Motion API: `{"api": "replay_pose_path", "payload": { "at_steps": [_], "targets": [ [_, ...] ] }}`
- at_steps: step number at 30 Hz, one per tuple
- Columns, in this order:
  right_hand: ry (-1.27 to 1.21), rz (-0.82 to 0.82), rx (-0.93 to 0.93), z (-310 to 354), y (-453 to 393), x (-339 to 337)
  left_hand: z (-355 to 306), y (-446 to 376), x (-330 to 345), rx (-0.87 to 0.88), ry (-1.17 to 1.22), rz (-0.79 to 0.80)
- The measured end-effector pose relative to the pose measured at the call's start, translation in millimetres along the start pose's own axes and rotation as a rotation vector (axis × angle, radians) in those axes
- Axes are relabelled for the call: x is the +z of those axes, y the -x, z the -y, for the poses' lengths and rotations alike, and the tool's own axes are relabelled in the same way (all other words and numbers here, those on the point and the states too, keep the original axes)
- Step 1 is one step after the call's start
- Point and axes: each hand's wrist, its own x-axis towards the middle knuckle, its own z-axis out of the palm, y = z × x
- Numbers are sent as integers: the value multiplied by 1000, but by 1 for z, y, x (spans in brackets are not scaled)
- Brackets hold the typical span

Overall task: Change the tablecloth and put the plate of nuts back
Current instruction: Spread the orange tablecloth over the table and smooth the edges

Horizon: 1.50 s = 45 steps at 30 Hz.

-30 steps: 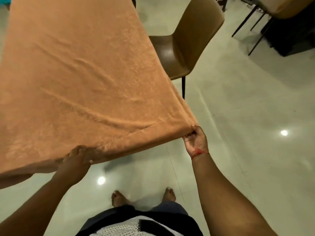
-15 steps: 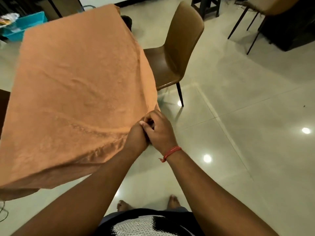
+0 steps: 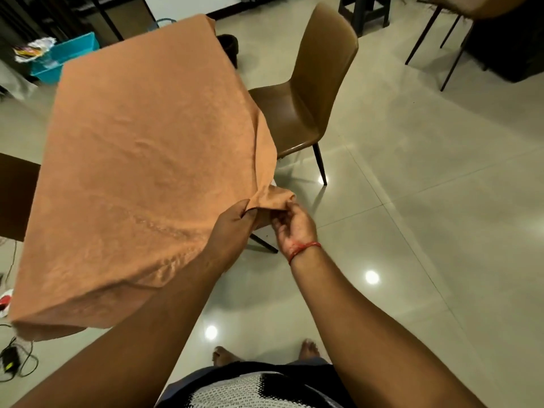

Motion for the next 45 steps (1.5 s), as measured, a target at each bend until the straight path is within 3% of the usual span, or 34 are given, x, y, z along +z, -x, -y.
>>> {"api": "replay_pose_path", "payload": {
  "at_steps": [5,7,10,13,16,22,27,31,39,45],
  "targets": [
    [69,-142,-498,49,-7,-1,14,-1,-7,119,-494,157],
    [196,-323,-626,66,-16,-21,26,3,-11,143,-622,276],
    [510,-672,-446,74,-27,-63,55,11,-28,115,-837,368],
    [811,-750,-324,48,-26,-82,90,24,-64,-16,-897,341],
    [1066,-616,-348,7,-18,-74,125,39,-112,-174,-897,234],
    [1658,-143,-425,-80,-9,-30,179,74,-212,-403,-908,-2],
    [2153,215,-564,-143,-24,6,218,91,-297,-461,-871,-105],
    [2657,390,-418,-183,-62,23,257,93,-349,-475,-888,-97],
    [2770,89,-307,-224,-90,25,324,72,-412,-391,-989,22],
    [2814,60,-364,-232,-85,18,343,87,-414,-287,-1079,-62]
  ]
}}
